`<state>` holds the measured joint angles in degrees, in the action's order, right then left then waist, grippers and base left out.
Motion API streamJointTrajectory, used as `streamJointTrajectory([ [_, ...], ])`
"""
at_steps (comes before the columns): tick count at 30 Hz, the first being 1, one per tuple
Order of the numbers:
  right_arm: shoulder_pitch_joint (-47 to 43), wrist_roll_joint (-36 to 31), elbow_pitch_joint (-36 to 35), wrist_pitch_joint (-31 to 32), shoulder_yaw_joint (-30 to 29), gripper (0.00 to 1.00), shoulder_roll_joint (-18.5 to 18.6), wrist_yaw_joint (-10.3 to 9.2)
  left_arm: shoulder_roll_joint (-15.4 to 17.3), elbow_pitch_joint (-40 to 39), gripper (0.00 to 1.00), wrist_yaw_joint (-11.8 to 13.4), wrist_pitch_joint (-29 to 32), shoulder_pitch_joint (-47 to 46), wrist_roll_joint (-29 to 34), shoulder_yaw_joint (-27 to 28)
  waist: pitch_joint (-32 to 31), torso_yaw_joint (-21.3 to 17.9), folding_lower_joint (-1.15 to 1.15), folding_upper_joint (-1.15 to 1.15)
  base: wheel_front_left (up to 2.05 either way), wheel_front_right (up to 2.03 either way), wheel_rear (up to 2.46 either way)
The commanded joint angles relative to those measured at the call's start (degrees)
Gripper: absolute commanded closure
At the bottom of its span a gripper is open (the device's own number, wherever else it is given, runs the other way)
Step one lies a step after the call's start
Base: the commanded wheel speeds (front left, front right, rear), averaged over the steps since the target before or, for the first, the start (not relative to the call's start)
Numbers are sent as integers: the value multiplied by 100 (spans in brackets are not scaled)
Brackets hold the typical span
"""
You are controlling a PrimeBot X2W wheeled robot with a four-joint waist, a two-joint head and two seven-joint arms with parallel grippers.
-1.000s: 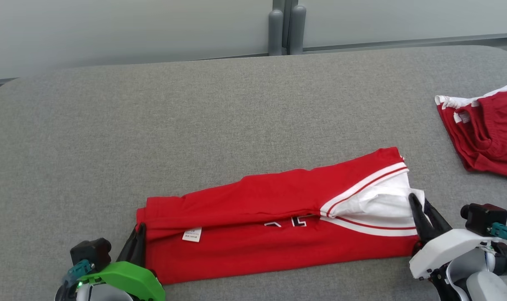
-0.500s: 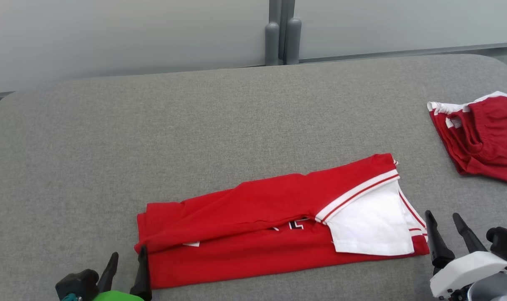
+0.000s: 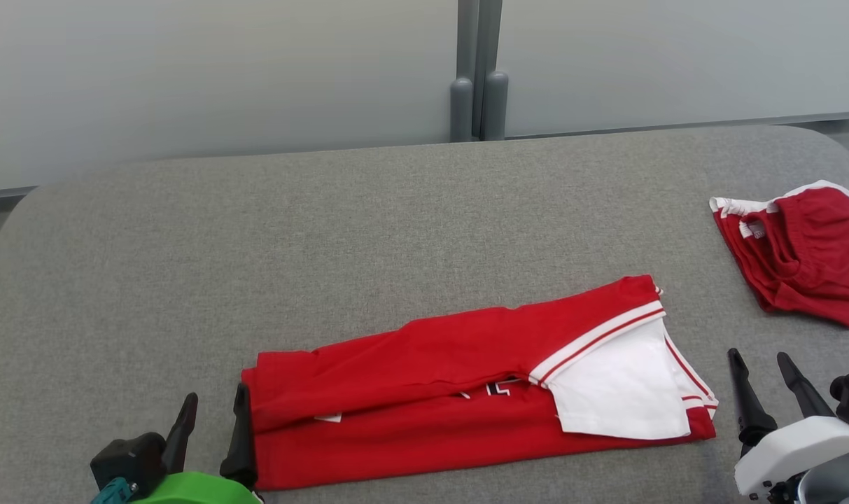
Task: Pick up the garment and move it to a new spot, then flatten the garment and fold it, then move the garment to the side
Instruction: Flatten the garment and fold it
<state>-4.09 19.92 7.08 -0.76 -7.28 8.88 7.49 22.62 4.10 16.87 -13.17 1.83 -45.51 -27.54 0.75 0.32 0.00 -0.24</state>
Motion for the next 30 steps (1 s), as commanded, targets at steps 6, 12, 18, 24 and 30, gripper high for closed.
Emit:
streamJointTrajectory([
  [6, 204, -123, 87, 398, 138, 0, 144, 0, 29, -117, 0, 49, 40, -149, 116, -56, -121, 96, 0, 24, 0, 0, 0],
  [12, 608, -103, 635, 879, 314, 0, 337, 0, -23, -158, 0, 70, 58, -174, 116, -101, -87, 306, 0, 24, 0, 0, 0],
  [18, 1039, -148, 1461, 1304, 407, 0, 509, 0, -35, -148, 0, 37, 44, -227, 107, -98, -34, 566, 0, 24, 0, 0, 0],
  [24, 1409, -118, 2198, 1555, 501, 0, 545, -1, -57, -133, 0, 31, 22, -265, 102, -95, 24, 746, 0, 24, 0, 0, 0],
  [30, 1711, -207, 2749, 1710, 515, 0, 567, 0, -77, -131, 0, 34, 3, -291, 105, -99, 68, 813, 0, 24, 0, 0, 0],
])
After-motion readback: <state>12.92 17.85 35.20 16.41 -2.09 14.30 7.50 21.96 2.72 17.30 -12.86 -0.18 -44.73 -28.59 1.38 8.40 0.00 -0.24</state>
